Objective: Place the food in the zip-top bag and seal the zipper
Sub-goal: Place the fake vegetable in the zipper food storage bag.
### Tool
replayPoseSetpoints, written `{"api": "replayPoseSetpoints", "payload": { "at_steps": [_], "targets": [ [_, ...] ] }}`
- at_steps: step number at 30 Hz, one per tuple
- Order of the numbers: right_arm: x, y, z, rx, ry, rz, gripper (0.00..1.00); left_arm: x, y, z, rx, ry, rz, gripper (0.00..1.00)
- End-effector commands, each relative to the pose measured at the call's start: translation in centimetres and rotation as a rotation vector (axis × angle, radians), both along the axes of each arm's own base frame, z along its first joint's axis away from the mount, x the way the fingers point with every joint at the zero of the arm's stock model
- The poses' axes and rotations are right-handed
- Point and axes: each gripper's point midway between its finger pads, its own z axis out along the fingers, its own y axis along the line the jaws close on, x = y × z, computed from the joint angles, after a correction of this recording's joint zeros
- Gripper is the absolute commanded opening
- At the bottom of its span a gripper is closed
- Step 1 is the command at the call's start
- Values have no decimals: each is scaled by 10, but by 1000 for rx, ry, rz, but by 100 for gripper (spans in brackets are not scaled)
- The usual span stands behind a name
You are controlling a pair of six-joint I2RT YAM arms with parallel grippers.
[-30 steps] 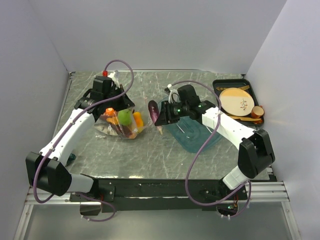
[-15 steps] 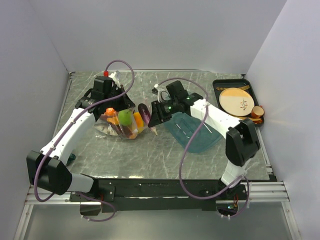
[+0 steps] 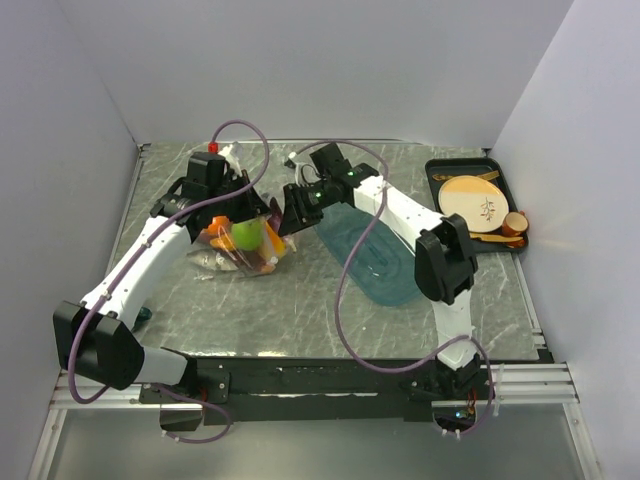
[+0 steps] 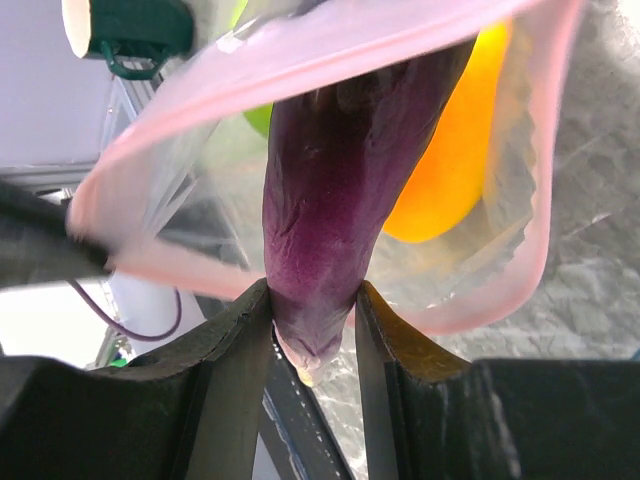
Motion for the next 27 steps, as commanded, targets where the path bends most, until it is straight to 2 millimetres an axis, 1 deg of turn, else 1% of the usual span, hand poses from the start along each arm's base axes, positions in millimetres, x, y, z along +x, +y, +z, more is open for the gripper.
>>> {"api": "replayPoseSetpoints", "payload": {
  "at_steps": [1,3,5,7,8,10,12,14,15,16,17,18,19,20,21,22,23,24,25,27],
  "targets": [
    [6,10,1,-8,38,3,16,-4,-14,8,-9,-37,-74,1],
    [9,13,1,-1,46,-18,16,-6,-18,9,-12,-40,-88,1],
    [6,15,3,20,56,-4,17,-7,-20,11,-16,-42,-95,1],
    [5,18,7,42,58,9,18,-7,-23,16,-19,-55,-102,1],
    [0,19,11,68,73,31,18,-7,-23,20,-21,-67,-101,1],
    [-4,23,12,93,92,55,19,-7,-26,25,-25,-77,-111,1],
    [-5,22,11,98,105,45,19,-7,-27,32,-26,-92,-116,1],
    [-4,25,18,132,114,42,19,-7,-27,37,-30,-103,-118,1],
    [-6,25,19,133,121,30,20,-8,-28,37,-31,-100,-118,1],
    [1,28,22,149,101,5,19,-8,-28,39,-34,-105,-117,1],
    [4,29,24,150,118,-36,19,-9,-28,38,-36,-102,-119,1],
    [7,27,20,137,118,-81,19,-9,-29,39,-41,-102,-120,1],
    [14,32,25,170,90,-101,19,-10,-29,39,-45,-104,-121,1],
    [16,33,26,183,125,-141,19,-10,-30,38,-45,-100,-123,1],
    [18,33,20,177,137,-181,19,-11,-30,38,-47,-97,-124,1],
    [24,36,25,208,117,-202,19,-11,-30,37,-45,-94,-123,1],
    [25,38,28,229,149,-233,19,-11,-30,36,-44,-91,-123,1],
    [21,39,26,238,166,-242,19,-10,-30,36,-41,-93,-121,1],
    [25,42,32,270,162,-256,19,-11,-29,37,-41,-97,-122,1],
    [25,42,35,286,170,-261,19,-11,-29,35,-34,-93,-123,1]
  ]
}}
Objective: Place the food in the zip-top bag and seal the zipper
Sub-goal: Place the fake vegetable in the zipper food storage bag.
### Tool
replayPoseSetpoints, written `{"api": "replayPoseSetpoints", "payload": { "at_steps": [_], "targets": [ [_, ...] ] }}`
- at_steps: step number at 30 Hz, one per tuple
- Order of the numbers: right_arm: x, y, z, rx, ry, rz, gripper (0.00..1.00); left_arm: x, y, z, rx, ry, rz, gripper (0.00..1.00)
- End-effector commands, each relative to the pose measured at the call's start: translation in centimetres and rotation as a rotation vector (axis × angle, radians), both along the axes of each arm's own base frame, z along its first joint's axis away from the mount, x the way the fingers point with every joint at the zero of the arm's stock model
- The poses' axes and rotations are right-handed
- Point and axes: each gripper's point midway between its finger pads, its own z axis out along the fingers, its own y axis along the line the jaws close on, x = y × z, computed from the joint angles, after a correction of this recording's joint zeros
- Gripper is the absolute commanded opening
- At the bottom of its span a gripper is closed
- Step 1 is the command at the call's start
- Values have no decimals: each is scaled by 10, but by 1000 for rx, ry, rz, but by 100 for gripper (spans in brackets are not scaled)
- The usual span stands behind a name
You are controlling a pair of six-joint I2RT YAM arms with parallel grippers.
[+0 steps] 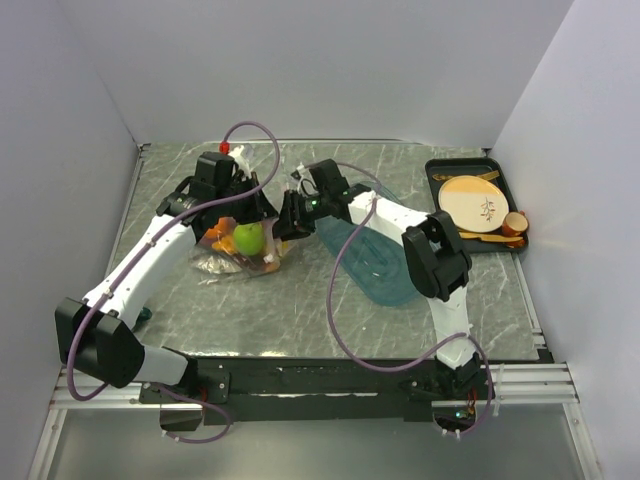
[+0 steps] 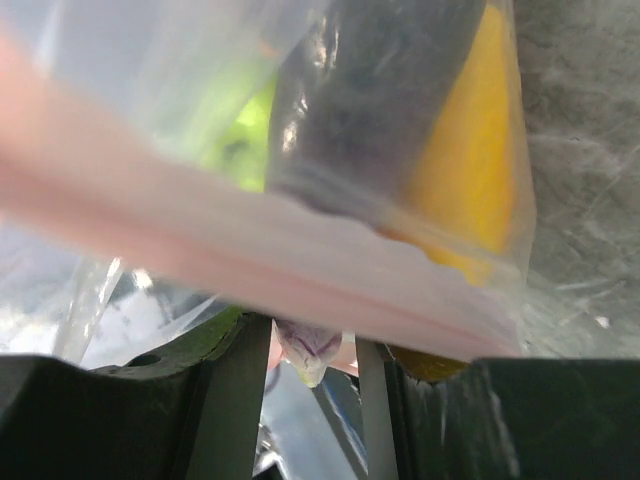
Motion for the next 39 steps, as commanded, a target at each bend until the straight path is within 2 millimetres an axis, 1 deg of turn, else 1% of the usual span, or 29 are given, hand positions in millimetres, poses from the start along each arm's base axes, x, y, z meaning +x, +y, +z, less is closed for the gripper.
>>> {"api": "replayPoseSetpoints", "payload": {
  "at_steps": [1,2,3,4,5,6,9,11,13,15,16,18,19,20,22,23,24,26,27,30,31,32,33,34,35,36,37,38,39],
  "targets": [
    [19,15,68,157,-119,-98,19,-2,-12,35,-53,-89,-54,1],
    [20,15,69,152,-123,-102,20,-2,-12,34,-52,-88,-55,1],
    [24,14,77,153,-142,-109,22,-3,-12,33,-47,-86,-57,1],
    [25,10,73,125,-135,-115,23,-3,-11,32,-44,-85,-57,1],
    [26,10,78,125,-138,-116,23,-3,-11,30,-41,-80,-57,1],
    [30,8,83,133,-137,-117,23,-4,-11,29,-39,-76,-65,1],
    [26,5,92,189,-67,-67,24,-9,-12,20,-27,-50,-87,1],
    [32,-2,97,227,-42,-71,24,-15,-11,14,-19,-31,-103,1],
    [37,-11,91,197,-42,-100,24,-18,-10,10,-11,-25,-109,1],
    [42,-14,85,159,-57,-120,24,-20,-9,9,-13,-22,-105,1],
    [39,-14,81,147,-54,-105,24,-21,-9,9,-18,-25,-104,1],
    [29,-5,76,131,-52,-66,24,-17,-11,19,-42,-53,-94,1],
    [25,-6,65,77,-60,-64,24,-15,-12,22,-49,-60,-92,1],
    [15,2,62,54,-69,-40,24,-11,-14,30,-60,-75,-85,1],
    [8,5,53,13,-82,-19,26,-6,-16,35,-68,-83,-82,1],
    [5,8,50,5,-85,-14,27,-3,-18,44,-79,-98,-80,1],
    [-2,11,44,-10,-81,-6,27,-1,-19,47,-87,-105,-79,1],
    [-1,12,38,-35,-106,-24,28,0,-22,53,-107,-111,-87,1],
    [-5,15,36,-45,-113,-22,28,1,-24,55,-112,-113,-92,1],
    [-1,15,29,-101,-143,-37,30,2,-23,55,-108,-114,-87,1],
    [-5,12,25,-131,-148,-25,34,1,-22,54,-100,-111,-84,1],
    [-5,12,28,-138,-166,-22,38,2,-20,54,-90,-117,-75,1],
    [-4,7,24,-162,-183,-36,47,2,-18,52,-83,-111,-68,1],
    [-3,6,26,-161,-210,-41,50,2,-16,52,-76,-114,-59,1],
    [-5,3,40,-142,-244,-52,52,3,-13,50,-66,-113,-43,1],
    [-6,-5,33,-161,-245,-73,57,3,-12,48,-62,-111,-35,1],
    [-4,-6,38,-151,-273,-92,59,3,-11,46,-57,-108,-30,1],
    [-5,-9,53,-131,-304,-106,62,4,-10,42,-52,-97,-18,1],
    [-8,-14,49,-140,-305,-114,65,5,-9,40,-49,-93,-11,1]
  ]
}}
